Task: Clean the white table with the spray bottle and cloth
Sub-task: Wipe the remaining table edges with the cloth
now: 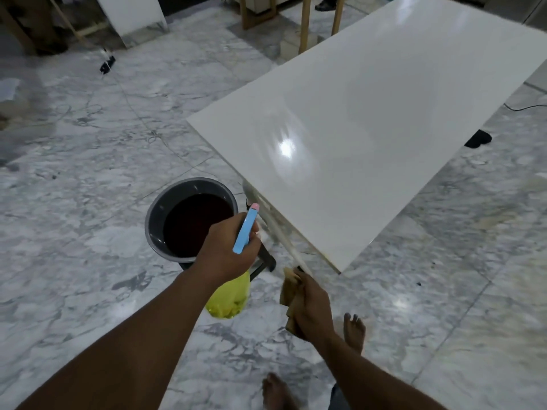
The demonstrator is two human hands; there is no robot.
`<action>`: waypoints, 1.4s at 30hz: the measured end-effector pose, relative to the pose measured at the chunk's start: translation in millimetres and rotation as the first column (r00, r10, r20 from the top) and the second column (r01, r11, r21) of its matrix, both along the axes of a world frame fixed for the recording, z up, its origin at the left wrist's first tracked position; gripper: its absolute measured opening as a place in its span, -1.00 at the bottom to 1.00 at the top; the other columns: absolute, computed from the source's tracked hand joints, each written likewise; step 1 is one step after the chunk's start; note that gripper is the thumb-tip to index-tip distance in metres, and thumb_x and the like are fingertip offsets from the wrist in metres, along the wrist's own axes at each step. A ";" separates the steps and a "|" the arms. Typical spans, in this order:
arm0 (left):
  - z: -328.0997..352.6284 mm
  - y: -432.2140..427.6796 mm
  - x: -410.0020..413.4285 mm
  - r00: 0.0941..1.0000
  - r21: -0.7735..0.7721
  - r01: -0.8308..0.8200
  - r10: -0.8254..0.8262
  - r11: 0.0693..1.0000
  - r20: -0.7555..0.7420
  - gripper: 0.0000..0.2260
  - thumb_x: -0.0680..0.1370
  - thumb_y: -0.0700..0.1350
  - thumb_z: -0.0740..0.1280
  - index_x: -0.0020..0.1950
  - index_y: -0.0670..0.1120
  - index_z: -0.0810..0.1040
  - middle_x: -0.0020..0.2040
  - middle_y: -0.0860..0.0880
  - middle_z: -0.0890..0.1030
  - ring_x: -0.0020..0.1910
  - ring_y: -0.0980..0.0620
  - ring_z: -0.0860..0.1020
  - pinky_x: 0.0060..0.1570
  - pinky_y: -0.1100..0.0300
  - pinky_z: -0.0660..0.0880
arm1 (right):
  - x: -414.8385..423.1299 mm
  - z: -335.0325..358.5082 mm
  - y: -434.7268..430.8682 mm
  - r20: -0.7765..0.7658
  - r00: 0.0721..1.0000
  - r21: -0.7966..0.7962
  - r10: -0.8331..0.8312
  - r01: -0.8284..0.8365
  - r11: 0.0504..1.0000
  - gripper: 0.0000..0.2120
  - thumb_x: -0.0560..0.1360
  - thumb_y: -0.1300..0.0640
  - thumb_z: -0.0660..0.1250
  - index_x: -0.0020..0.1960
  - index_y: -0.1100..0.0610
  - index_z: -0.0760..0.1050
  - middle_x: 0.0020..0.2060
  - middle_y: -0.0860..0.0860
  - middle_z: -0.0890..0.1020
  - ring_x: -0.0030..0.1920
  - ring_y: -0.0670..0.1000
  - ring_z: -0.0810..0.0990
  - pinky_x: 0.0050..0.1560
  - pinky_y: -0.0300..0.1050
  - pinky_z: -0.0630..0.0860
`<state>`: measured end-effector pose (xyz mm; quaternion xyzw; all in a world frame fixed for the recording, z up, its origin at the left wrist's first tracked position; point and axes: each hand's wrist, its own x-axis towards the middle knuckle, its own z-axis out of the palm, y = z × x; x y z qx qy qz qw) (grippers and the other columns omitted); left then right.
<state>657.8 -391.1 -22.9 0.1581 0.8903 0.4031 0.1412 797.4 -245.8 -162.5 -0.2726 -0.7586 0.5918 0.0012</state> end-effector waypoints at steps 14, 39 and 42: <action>32.8 67.0 26.5 0.956 -0.103 0.285 -0.275 0.953 0.103 -0.96 0.59 -0.10 0.38 -0.03 -0.02 0.56 -0.16 -0.07 0.66 -0.16 -0.12 0.65 -0.12 0.01 0.58 | -16.0 97.6 134.8 0.252 0.832 -0.891 -0.494 0.399 0.218 -0.39 0.59 -0.21 0.10 0.22 0.29 0.58 0.10 0.30 0.66 0.11 0.29 0.66 0.14 0.23 0.59; 89.7 557.3 -60.9 0.810 -0.269 0.585 -0.570 0.765 0.138 -0.84 0.55 -0.05 0.36 -0.20 -0.02 0.46 -0.15 -0.10 0.63 -0.17 -0.19 0.66 -0.10 -0.10 0.62 | -110.1 179.4 585.0 0.156 0.787 -0.898 -0.597 0.364 0.247 -0.52 0.56 -0.15 0.16 0.14 0.20 0.62 0.08 0.17 0.66 0.04 0.18 0.62 0.19 0.05 0.50; 84.8 599.3 -88.3 0.811 -0.240 0.585 -0.570 0.775 0.132 -0.87 0.57 -0.07 0.37 -0.14 -0.06 0.51 -0.10 -0.12 0.66 -0.13 -0.20 0.70 -0.04 -0.12 0.64 | -131.8 176.2 634.7 0.157 0.749 -0.884 -0.644 0.396 0.246 -0.48 0.56 -0.17 0.16 0.26 0.19 0.59 0.20 0.18 0.63 0.14 0.20 0.59 0.25 0.08 0.49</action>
